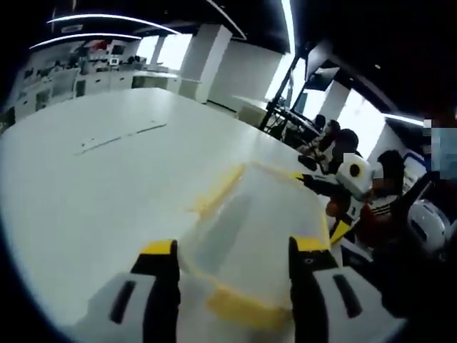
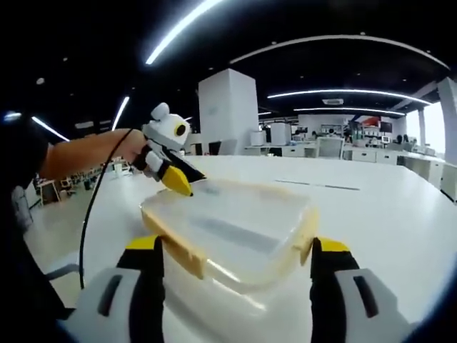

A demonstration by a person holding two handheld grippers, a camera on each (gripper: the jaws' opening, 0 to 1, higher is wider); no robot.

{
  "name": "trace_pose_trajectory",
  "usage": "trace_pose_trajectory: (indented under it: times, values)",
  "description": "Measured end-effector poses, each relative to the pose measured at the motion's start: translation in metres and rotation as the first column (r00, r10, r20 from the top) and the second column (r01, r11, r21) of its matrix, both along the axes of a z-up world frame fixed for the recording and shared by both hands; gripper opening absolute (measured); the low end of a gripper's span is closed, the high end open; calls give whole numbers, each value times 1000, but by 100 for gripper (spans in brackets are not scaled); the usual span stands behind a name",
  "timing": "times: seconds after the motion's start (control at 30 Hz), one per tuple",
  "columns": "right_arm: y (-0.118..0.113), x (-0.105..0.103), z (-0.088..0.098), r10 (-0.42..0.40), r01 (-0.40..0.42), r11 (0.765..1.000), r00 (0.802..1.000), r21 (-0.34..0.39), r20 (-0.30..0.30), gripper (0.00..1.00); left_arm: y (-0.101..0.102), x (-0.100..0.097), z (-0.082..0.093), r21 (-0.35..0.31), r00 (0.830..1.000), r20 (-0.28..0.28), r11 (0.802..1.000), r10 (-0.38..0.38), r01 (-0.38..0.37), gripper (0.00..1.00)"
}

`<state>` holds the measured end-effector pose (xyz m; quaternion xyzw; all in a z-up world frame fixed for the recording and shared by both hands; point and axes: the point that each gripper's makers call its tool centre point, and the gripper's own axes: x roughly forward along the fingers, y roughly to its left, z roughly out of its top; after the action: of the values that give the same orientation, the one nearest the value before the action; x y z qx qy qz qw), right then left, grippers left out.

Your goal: Snap each plastic latch of the storage box into its locked position after aligning the lid with the box until every specified latch is closed and the lid sits flush.

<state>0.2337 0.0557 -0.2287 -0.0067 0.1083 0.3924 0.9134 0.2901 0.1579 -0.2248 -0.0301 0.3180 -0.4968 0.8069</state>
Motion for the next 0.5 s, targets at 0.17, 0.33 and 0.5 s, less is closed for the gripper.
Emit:
trace_pose_trajectory:
  times: [0.17, 0.33, 0.5]
  values:
    - [0, 0, 0, 1, -1, 1000, 1000, -4, -7, 83, -1, 0, 0, -12, 1000, 5, 1000, 17, -17, 59]
    - [0, 0, 0, 1, -1, 1000, 1000, -5, -8, 82, -1, 0, 1, -23, 999, 24, 1000, 22, -21, 59]
    - [1, 1, 0, 3, -3, 1000, 1000, -15, -15, 81, -3, -1, 1, -18, 999, 26, 999, 27, -26, 59]
